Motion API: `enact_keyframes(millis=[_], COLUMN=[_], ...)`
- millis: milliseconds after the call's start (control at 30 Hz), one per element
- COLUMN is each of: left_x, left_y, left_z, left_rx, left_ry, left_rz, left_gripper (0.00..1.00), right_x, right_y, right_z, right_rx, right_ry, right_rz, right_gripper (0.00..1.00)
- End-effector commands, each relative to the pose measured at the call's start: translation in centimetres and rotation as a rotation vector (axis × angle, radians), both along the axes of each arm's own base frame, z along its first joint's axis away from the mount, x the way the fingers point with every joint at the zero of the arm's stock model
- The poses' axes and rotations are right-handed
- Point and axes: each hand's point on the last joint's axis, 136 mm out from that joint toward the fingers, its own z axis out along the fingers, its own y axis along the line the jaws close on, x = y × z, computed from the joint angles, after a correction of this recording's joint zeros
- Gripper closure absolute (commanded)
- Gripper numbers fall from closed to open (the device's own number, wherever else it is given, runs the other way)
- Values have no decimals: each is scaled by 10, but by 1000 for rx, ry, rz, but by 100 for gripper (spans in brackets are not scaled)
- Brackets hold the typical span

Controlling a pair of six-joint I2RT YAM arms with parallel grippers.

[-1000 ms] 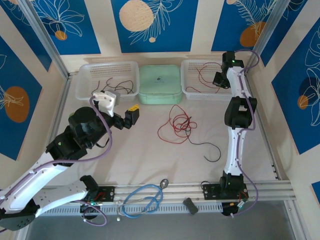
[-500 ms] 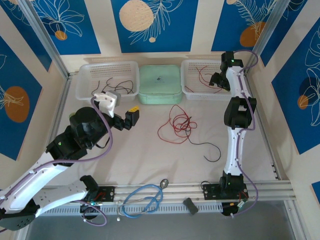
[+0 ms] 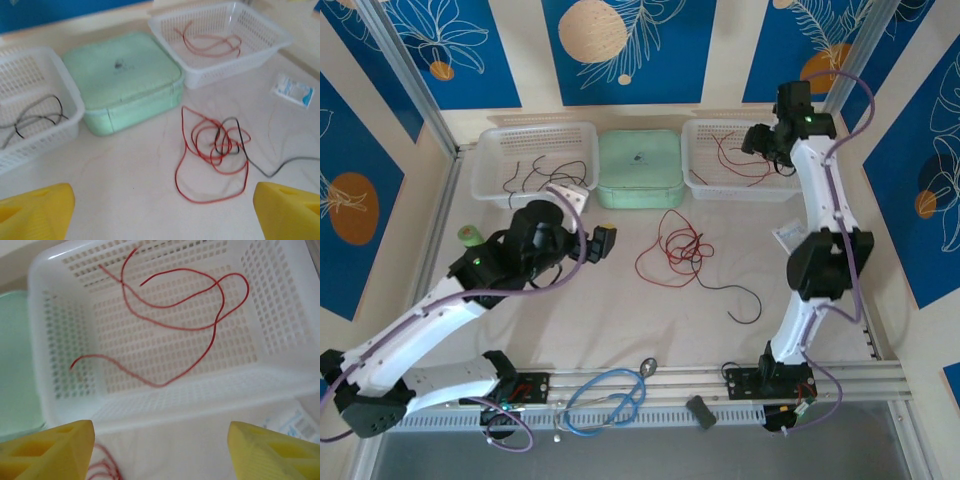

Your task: Untangle the cables

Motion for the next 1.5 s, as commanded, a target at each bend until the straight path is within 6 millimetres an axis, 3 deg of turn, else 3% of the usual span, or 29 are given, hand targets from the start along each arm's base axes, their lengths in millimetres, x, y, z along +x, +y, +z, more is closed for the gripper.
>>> enact_keyframes(millis=[0,200,300,533,733,833,1033,1467], left_x=[-8,-10,-11,-7,-11,-14,-18,-20], left_y=[-13,-54,-65,-44,-21,-16,-12,-13], left_z=[-23,-56,-61,-52,-40,-37,-39,-39], left_rx=[-12,-73,-63,-63,-39,-50,-55,-85], left_ry=[125,230,237,155,102,81,77,86], left_rz=[-26,-113,-132,-63,-26,-24,-31,-30], left_gripper=[10,14,15,12,9,9,8,8], right_x=[-36,-121,-163,-243,-294,-307,-303,-315], right_y=[14,36,50,81,82,78,68,71], right_z=[-10,-51,-78,-153,-188,-202,-220,-253], right_rx=[46,77,45,49,-15,-66,-151,-139], right_ry=[17,149,249,463,567,601,595,660], right_rz=[-16,-7,16,17,-82,-120,-166,-160], right_gripper=[27,28,29,35,36,37,39,48])
